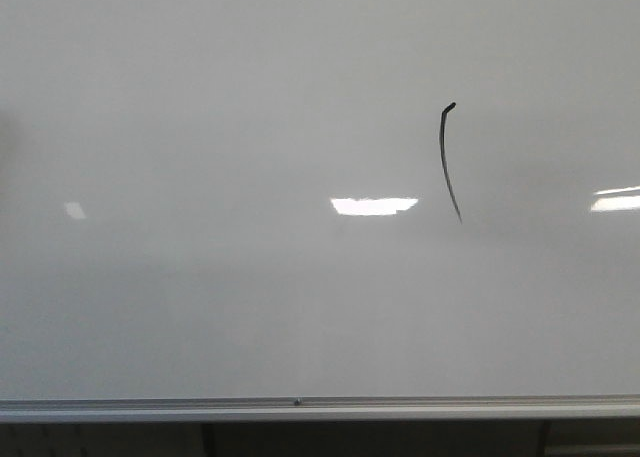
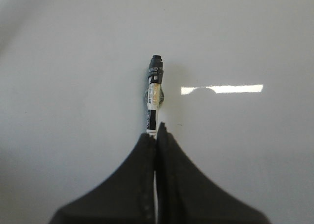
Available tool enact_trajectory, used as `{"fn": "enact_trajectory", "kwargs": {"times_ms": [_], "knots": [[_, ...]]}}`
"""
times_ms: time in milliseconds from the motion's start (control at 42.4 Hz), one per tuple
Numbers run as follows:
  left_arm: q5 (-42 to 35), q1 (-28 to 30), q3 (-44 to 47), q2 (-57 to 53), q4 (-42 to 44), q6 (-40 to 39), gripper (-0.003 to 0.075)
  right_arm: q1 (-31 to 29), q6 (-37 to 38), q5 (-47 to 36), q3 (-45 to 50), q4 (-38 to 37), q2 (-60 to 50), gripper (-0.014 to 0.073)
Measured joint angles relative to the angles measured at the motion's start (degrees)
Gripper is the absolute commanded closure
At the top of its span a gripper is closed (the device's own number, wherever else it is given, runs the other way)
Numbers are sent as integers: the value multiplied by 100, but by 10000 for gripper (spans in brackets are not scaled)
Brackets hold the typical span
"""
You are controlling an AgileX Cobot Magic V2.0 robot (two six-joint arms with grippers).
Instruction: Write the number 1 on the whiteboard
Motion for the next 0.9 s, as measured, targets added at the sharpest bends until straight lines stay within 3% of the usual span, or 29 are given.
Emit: {"fn": "enact_trajectory", "kwargs": {"times_ms": [896], "knots": [[51,0,0,0,0,-15,741,0,0,0,0,0,0,653]]}}
